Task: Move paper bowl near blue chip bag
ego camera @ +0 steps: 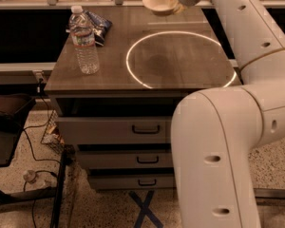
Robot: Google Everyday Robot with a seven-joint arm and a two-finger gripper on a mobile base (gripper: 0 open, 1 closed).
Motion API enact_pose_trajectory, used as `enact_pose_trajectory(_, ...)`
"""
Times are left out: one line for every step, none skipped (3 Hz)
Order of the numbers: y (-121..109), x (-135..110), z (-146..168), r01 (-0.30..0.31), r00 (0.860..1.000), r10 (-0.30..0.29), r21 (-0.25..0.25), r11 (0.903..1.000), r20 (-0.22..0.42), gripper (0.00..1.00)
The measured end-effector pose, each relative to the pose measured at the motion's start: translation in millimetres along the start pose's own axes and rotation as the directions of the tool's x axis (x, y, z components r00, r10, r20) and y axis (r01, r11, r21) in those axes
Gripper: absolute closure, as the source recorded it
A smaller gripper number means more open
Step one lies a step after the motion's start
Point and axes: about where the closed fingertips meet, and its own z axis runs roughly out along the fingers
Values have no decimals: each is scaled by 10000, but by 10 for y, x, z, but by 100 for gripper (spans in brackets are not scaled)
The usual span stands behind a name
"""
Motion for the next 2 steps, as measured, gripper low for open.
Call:
enact_pose_trajectory(-392, -179, 37, 270, 9987, -311, 1011, 9945, 399, 100)
enact_pose_trajectory(-392, -179, 37, 270, 9987, -311, 1011, 9945, 399, 100)
